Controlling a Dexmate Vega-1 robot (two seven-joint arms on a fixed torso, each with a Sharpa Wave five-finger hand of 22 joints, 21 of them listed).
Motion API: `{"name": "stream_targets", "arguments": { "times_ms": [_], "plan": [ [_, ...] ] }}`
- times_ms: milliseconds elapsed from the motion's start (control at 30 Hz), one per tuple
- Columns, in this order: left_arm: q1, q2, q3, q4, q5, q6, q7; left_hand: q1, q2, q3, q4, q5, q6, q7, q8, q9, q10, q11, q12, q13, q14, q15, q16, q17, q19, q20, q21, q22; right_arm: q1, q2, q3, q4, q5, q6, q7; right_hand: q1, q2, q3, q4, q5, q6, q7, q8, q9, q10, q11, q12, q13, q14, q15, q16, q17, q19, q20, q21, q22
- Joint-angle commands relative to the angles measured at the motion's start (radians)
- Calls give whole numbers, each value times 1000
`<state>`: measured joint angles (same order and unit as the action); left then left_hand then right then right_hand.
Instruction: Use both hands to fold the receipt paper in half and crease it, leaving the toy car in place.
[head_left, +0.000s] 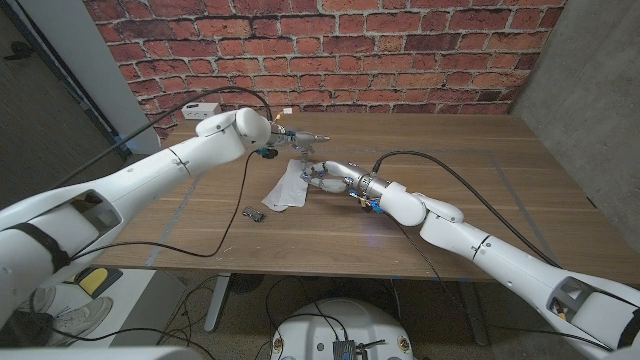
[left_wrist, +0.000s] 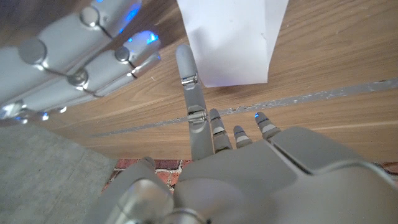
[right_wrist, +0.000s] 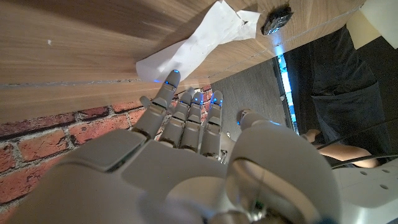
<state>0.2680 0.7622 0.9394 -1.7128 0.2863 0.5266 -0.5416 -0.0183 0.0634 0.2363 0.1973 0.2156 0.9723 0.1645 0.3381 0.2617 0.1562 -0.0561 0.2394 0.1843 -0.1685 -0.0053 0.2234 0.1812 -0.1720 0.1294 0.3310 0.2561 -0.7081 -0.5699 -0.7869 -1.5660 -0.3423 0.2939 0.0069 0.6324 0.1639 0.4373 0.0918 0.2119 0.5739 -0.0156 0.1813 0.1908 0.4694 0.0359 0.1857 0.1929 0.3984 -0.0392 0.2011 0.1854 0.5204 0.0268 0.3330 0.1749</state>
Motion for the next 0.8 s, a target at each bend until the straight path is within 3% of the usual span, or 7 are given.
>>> {"name": "stream_targets", "arguments": {
  "times_ms": [33,133,200,333,500,600,800],
  "plan": [
    [54,16,-5,-111,200,160,32,12,128,23,-4,-6,-525,-181,-173,-63,-67,19,-29,10,-9,20,-21,2,-164,34,30,-10,10,-18,-26,-6,47,87,93,60,42,44,-44,5,-16,-6,3,1,-17,-9,5,3,-6,-21,7,11,-3,-30,-7,1],
    [94,19,-41,-121,181,146,90,16,127,68,-5,-7,-704,-243,-172,-70,-58,21,-22,11,64,16,-13,1,-49,29,79,-15,10,-18,-47,-8,23,99,118,78,45,71,-50,-2,-29,-15,4,3,-24,-22,5,4,-43,-34,4,23,-23,-55,-22,1],
    [110,19,-61,-117,157,129,106,17,126,84,-6,-7,-747,-266,-165,-71,-46,20,-17,12,108,17,-6,1,2,25,101,-18,12,-17,-62,-12,3,100,138,55,36,62,-26,-14,-34,-16,5,4,-32,-21,5,4,-80,-37,0,33,-59,-57,-43,1],
    [123,16,-90,-89,94,77,108,20,123,103,-8,-7,-736,-250,-149,-73,-11,11,-5,12,162,-9,0,0,45,19,118,-24,15,-9,-91,-22,-45,69,175,-33,21,15,35,-23,-93,-32,-3,3,-73,-37,-1,3,-158,-38,-9,40,-132,-58,-88,1],
    [140,18,-105,-86,68,39,135,22,122,114,-9,-6,-720,-243,-143,-73,9,0,1,12,189,-23,0,-1,66,6,126,-27,18,7,-129,-37,-123,-2,202,-165,10,-45,86,-14,-182,-27,-6,0,-183,-49,-11,0,-274,-46,-20,32,-231,-66,-137,0],
    [156,24,-123,-93,46,17,153,24,123,124,-10,-6,-700,-229,-136,-74,22,4,3,12,214,-28,2,-2,84,-2,133,-30,20,21,-151,-33,-183,-22,180,-194,9,-54,84,-9,-211,-25,-7,-1,-204,-42,-8,0,-307,-38,-23,28,-247,-78,-141,0],
    [175,38,-138,-103,19,-17,163,27,121,136,-13,-5,-684,-223,-132,-74,36,16,6,12,237,-28,2,-3,106,-2,141,-33,35,46,-166,-5,-249,-44,123,-206,5,-57,79,-6,-213,-24,-2,-1,-211,-37,-5,0,-306,-27,-18,23,-244,-70,-138,0]
  ]
}}
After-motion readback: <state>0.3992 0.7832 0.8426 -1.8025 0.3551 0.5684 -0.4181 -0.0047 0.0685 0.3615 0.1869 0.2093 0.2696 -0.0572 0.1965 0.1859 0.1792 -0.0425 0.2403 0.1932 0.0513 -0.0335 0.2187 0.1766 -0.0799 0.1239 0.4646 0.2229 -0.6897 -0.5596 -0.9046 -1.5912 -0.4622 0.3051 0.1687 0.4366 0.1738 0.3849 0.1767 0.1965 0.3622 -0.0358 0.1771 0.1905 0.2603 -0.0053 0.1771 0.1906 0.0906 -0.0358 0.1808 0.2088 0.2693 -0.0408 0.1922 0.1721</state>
